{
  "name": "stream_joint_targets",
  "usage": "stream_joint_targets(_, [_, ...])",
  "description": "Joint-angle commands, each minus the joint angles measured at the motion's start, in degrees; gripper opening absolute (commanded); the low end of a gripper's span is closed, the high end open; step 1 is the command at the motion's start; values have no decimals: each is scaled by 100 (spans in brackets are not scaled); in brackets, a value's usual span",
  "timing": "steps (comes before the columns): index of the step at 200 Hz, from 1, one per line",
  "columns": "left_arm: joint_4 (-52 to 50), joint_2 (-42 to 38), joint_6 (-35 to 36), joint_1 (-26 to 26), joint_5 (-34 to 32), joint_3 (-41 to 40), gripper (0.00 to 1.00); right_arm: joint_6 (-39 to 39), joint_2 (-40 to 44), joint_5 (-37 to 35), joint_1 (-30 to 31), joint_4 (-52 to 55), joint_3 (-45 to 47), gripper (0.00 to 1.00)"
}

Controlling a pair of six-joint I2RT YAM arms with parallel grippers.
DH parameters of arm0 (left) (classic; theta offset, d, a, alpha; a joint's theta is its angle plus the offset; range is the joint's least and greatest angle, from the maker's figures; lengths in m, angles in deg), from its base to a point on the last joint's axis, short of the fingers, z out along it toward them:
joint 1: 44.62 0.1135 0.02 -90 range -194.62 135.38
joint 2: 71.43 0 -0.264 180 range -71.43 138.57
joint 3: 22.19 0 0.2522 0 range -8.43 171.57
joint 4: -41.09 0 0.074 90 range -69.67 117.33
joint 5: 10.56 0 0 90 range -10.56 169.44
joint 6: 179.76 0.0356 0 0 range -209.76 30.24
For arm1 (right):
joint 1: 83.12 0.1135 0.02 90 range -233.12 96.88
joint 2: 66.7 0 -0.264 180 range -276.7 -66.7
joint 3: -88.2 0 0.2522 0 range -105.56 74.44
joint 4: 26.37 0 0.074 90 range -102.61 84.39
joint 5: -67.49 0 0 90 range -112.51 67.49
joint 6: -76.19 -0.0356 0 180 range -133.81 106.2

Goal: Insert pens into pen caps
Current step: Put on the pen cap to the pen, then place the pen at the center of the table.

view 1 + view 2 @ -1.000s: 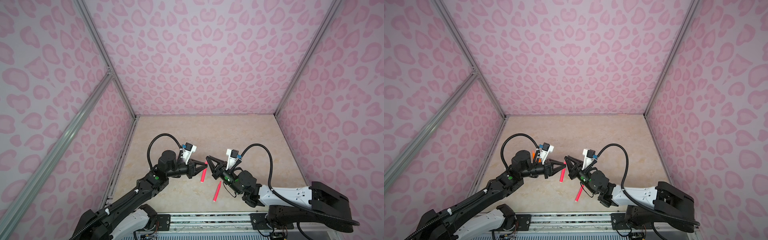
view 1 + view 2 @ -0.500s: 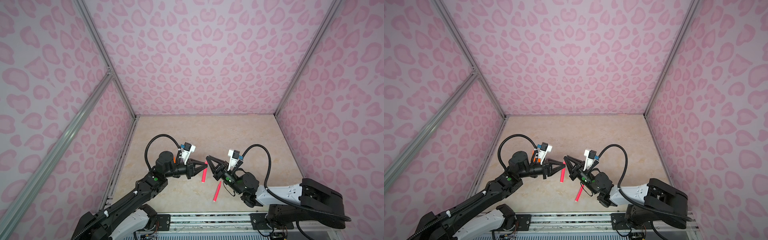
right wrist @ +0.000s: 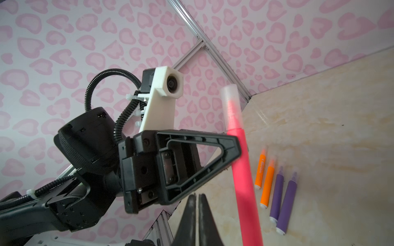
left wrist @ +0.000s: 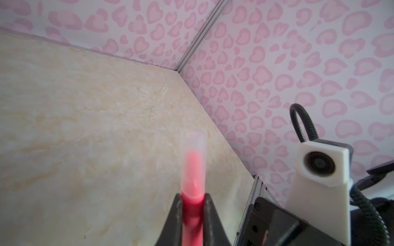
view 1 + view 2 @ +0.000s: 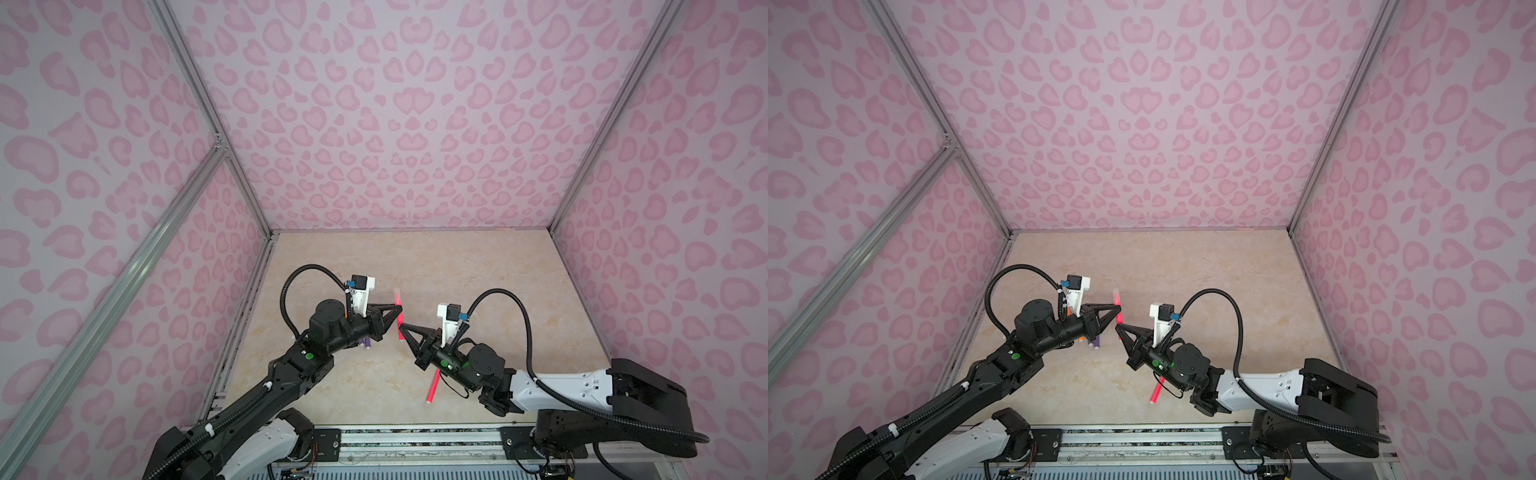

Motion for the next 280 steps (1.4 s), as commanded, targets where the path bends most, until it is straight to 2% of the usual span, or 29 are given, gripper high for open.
stream_joint_targets(1, [206, 0, 106, 3, -193, 58, 3, 165, 138, -204, -8, 330, -74, 0])
stream_joint_targets(10, [147, -17, 114, 3, -310, 58, 3, 210, 269, -320, -17, 599, -123, 1])
stream_joint_targets(29, [-452, 144, 120, 4, -914, 272, 3, 291, 636, -700, -43, 1613, -349, 39])
stream_joint_targets(41, [-1096, 433, 94, 11, -1421, 564, 3, 308, 880, -1121, -50, 2414, -512, 52])
stream_joint_targets(72, [-2239, 1475, -46, 11, -2280, 1257, 3, 2, 1492, -2150, -223, 3525, -372, 56])
stream_joint_targets(93, [-3179, 2277, -141, 14, -2971, 1824, 3, -378, 1811, -2547, -479, 4082, -204, 60])
stream_joint_targets(104, [-3590, 2683, -215, 19, -3245, 2129, 3, -514, 1904, -2770, -598, 4205, -119, 64])
stream_joint_targets(117, [-3754, 3042, -228, 28, -3255, 2331, 3, -467, 1979, -2809, -750, 4239, -75, 74])
stream_joint_targets(197, [-4515, 4556, -217, 91, -2977, 3203, 3, -513, 1854, -2761, -913, 4745, -234, 75])
stream_joint_targets(256, [-4805, 5025, -457, 134, -2616, 3387, 3, -561, 1858, -2818, -922, 4760, -182, 74])
stream_joint_targets(280, [-4974, 5188, -457, 143, -2744, 3517, 3, -540, 1910, -2818, -914, 4752, -171, 74])
